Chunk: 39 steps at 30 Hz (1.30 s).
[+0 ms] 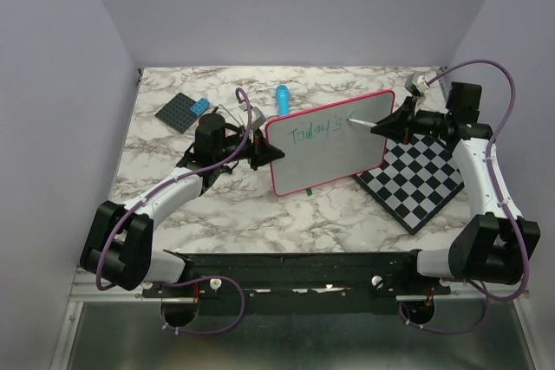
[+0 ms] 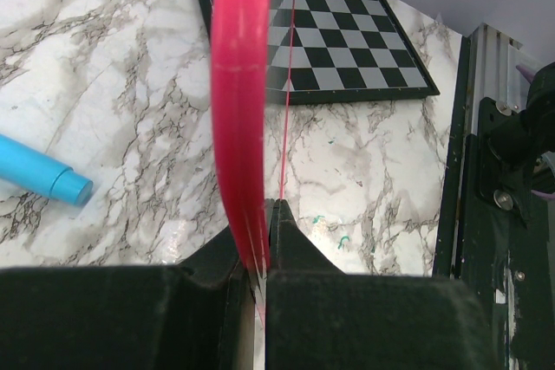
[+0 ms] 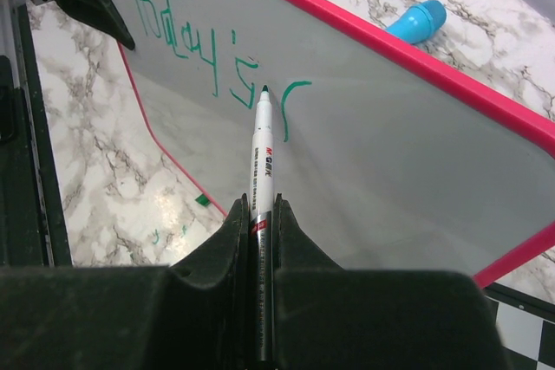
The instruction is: Write a sentence on the whiteboard
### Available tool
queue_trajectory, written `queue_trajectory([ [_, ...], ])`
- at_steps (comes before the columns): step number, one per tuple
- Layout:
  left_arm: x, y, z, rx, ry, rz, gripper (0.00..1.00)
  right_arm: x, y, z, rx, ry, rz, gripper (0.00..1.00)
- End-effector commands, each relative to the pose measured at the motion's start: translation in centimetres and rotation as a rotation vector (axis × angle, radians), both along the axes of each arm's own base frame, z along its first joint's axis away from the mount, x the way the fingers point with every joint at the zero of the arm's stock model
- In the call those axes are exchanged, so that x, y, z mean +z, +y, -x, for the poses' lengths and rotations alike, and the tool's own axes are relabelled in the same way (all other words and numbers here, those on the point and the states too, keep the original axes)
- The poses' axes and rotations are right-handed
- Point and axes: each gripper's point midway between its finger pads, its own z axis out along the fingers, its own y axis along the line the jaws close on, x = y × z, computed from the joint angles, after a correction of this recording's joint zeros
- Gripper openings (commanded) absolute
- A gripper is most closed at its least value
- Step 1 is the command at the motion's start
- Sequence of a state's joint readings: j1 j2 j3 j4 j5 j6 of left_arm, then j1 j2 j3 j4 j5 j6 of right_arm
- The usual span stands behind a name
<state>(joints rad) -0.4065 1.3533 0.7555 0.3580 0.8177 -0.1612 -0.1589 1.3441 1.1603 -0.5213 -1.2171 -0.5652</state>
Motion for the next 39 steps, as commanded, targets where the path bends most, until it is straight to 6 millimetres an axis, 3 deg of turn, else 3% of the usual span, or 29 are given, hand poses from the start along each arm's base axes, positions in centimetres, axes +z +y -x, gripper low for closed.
queue_trajectory([
  [1, -4.3, 1.1, -0.1, 0.055, 0.082, -0.120, 0.00, -1.1, 0.2, -0.2, -0.002, 0.027, 0.012, 0.01],
  [18, -4.2, 1.1, -0.1, 0.053, 0.080, -0.120, 0.00, -1.0, -0.6, -1.0, -0.057, 0.018, 0.045, 0.01],
  [29, -4.2, 1.1, -0.1, 0.052, 0.078, -0.119, 0.00, -0.3, -2.1, -1.3, -0.097, 0.007, 0.033, 0.01],
  [33, -4.3, 1.1, -0.1, 0.053, 0.081, -0.121, 0.00, 0.1, -1.9, -0.9, -0.079, -0.006, 0.020, 0.01],
  [39, -4.3, 1.1, -0.1, 0.051, 0.084, -0.122, 0.00, 1.1, -0.7, 1.5, 0.024, -0.044, -0.003, 0.01],
])
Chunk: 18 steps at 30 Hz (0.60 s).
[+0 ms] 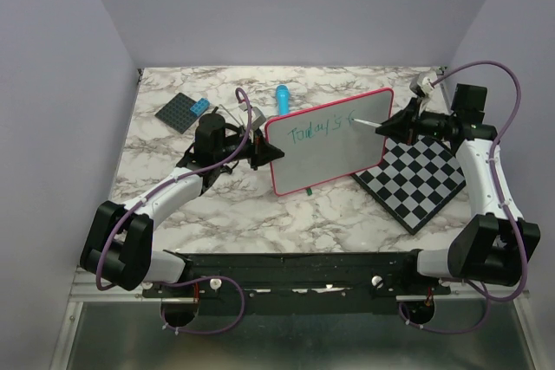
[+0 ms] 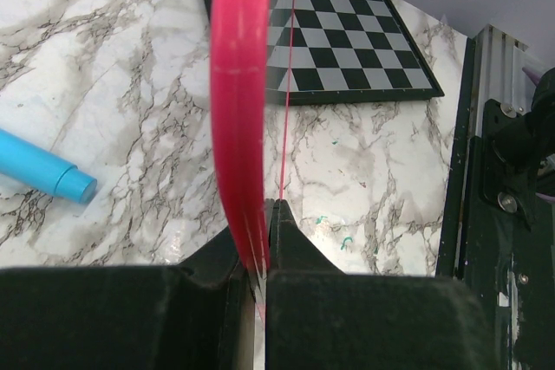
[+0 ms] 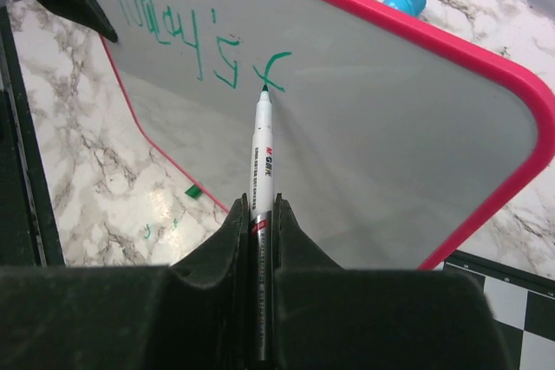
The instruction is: Write a sentence on the whiteboard
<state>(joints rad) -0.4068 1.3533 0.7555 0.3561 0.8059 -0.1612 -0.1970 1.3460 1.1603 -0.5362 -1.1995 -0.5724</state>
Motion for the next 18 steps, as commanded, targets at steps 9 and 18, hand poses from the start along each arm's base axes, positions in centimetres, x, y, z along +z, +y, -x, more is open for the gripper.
queue_trajectory([
  [9, -4.2, 1.0, 0.1, 0.039, 0.081, -0.116, 0.00, 2.3, -0.7, 1.6, 0.029, -0.077, 0.003, 0.01],
  [18, -4.1, 1.0, 0.2, 0.037, 0.083, -0.117, 0.00, 1.4, -1.2, 2.0, 0.010, -0.088, 0.039, 0.01],
])
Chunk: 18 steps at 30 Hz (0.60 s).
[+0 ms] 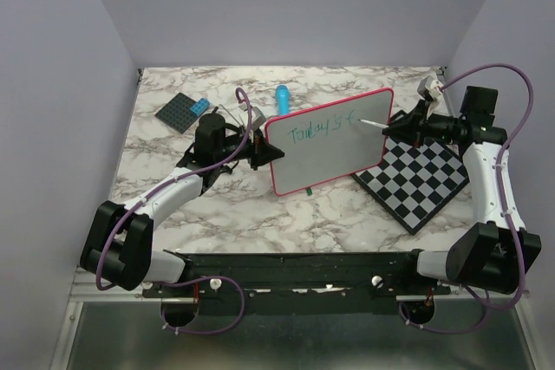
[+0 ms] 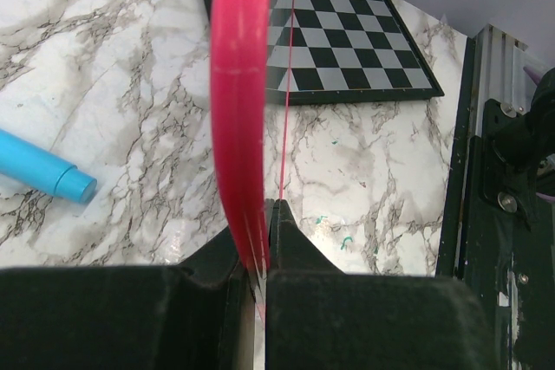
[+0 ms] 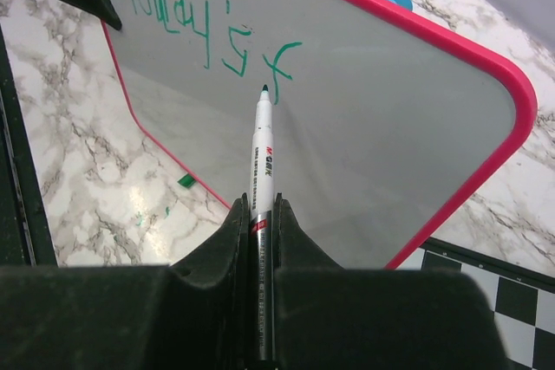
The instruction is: Write a sentence on the whiteboard
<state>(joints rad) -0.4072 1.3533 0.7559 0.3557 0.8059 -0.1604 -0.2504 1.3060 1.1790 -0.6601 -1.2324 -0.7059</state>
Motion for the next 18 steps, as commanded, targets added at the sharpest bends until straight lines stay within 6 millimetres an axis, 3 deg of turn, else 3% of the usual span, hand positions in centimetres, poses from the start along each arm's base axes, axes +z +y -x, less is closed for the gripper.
queue_trajectory([
  [1, -4.10, 0.98, 0.14, 0.040, 0.082, -0.116, 0.00, 0.36, 0.04, 0.66, 0.008, -0.029, 0.014, 0.01],
  [18, -4.10, 0.75, 0.37, 0.031, 0.085, -0.121, 0.00, 0.28, -0.21, -0.16, 0.024, -0.067, 0.031, 0.01],
])
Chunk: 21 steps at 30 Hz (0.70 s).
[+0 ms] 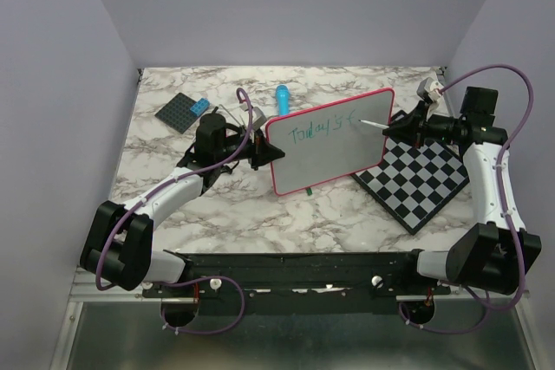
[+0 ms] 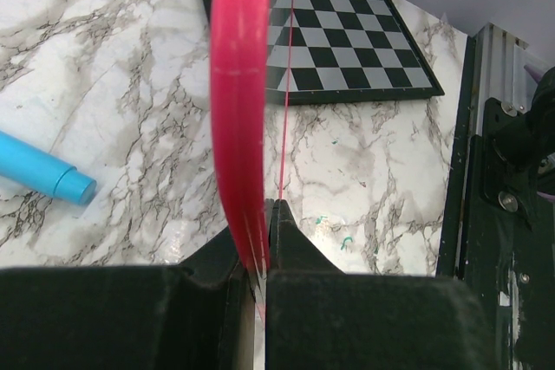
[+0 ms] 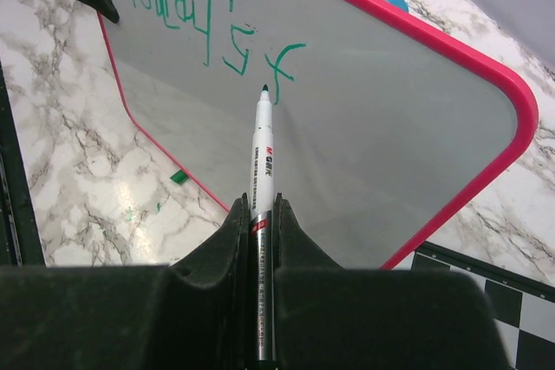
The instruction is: Write a sentence on the whiteboard
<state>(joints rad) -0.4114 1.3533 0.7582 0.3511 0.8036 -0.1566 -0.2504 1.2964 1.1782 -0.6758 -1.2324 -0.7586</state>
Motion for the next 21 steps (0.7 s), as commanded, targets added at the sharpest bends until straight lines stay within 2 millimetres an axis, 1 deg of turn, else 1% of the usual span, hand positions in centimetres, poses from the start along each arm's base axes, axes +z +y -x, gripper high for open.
queue_trajectory([
  [1, -4.2, 0.8, 0.3, 0.032, 0.090, -0.120, 0.00, 0.3, -0.2, -0.3, 0.013, -0.034, 0.009, 0.01],
  [5, -4.2, 0.8, 0.3, 0.030, 0.089, -0.121, 0.00, 0.4, -0.2, -0.5, 0.021, -0.052, 0.013, 0.01],
  [9, -4.3, 0.8, 0.4, 0.029, 0.089, -0.124, 0.00, -0.1, -0.2, -0.7, 0.027, -0.047, 0.012, 0.00],
  [14, -4.6, 0.8, 0.4, 0.024, 0.094, -0.131, 0.00, 0.4, -0.2, -1.2, 0.042, -0.060, 0.003, 0.01],
  [18, -4.6, 0.8, 0.4, 0.021, 0.095, -0.134, 0.00, 0.3, -0.3, -1.9, 0.045, -0.048, -0.004, 0.01],
  [21, -4.8, 0.8, 0.5, 0.018, 0.098, -0.135, 0.00, 0.5, -0.2, -2.1, 0.053, -0.050, -0.013, 0.01],
])
